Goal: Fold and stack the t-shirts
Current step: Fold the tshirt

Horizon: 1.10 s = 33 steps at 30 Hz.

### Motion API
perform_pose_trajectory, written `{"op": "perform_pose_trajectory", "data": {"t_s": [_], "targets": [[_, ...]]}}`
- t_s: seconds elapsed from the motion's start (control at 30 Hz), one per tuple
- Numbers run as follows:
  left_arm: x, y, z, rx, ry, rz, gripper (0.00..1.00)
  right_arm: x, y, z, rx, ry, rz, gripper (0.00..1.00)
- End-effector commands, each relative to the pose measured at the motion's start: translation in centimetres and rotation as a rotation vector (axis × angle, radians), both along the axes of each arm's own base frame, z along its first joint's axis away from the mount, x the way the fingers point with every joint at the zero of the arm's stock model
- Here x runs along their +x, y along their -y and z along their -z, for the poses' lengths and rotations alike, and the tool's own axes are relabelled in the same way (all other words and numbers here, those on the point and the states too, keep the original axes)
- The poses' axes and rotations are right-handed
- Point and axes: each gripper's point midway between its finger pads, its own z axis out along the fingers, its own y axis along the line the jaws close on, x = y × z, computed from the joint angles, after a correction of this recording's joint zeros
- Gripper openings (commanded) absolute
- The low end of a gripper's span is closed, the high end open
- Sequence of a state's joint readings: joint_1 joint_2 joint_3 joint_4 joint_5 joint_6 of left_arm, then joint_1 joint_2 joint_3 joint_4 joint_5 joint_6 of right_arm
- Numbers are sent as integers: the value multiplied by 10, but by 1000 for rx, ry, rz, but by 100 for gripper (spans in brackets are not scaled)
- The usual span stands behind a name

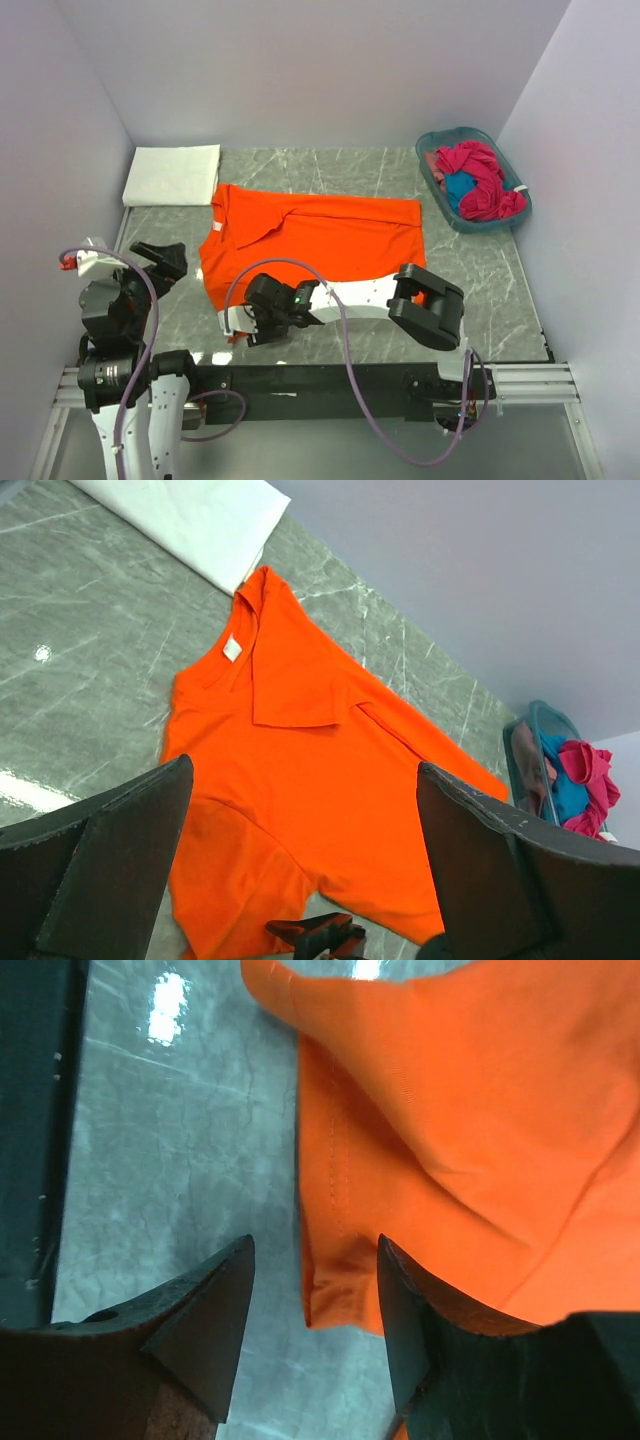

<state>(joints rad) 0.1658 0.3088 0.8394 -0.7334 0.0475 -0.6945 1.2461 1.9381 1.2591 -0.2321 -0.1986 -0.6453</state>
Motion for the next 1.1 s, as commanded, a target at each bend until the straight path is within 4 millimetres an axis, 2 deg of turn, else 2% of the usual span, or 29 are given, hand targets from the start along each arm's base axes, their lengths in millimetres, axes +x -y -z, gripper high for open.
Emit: {"op": "perform_pose_trajectory", "data": {"t_s": [0.0, 0.1, 0.2, 0.23, 0.3, 0.37, 0.4, 0.43, 0.5, 0.53, 0.6, 0.63, 0.7, 0.73, 0.83, 0.97, 1.07], "targets": [[-10, 2, -22, -2, 54, -2, 99, 4, -8, -1, 5, 7, 17, 59], [-13, 0, -26, 3, 60, -14, 99, 5, -5, 11, -28, -8, 25, 53], [-12, 6, -21, -27, 45, 11, 100, 8, 1, 20, -58, -55, 42, 40], [-10, 9, -14, -38, 34, 29, 99, 8, 2, 22, -62, -70, 43, 32], [-8, 17, -4, -86, 8, 60, 99, 15, 5, 19, -56, -92, 65, 24], [-6, 25, 12, -134, -29, 93, 99, 22, 7, 10, -22, -120, 92, 6], [-5, 26, 17, -147, -41, 92, 99, 20, 6, 7, -10, -127, 85, 6], [-5, 28, 22, -162, -54, 102, 99, 30, 10, 2, 6, -143, 117, 1], [-3, 34, 32, -204, -72, 120, 100, 33, 9, -13, 56, -197, 133, 0], [-3, 40, 36, -226, -80, 150, 99, 46, 12, -23, 87, -212, 160, 0], [2, 49, 49, -291, -103, 186, 99, 48, 12, -37, 138, -280, 169, 0], [3, 56, 62, -328, -136, 223, 98, 57, 16, -47, 167, -299, 190, 0], [8, 66, 72, -396, -161, 265, 97, 56, 15, -60, 215, -372, 190, 0], [8, 75, 88, -442, -213, 304, 93, 62, 18, -66, 237, -387, 202, 0], [10, 86, 111, -543, -275, 342, 89, 59, 18, -77, 279, -476, 201, 0], [5, 103, 130, -681, -349, 383, 89, 65, 16, -83, 310, -558, 230, 0], [0, 107, 146, -695, -426, 374, 88, 69, 12, -83, 308, -587, 253, 0]]}}
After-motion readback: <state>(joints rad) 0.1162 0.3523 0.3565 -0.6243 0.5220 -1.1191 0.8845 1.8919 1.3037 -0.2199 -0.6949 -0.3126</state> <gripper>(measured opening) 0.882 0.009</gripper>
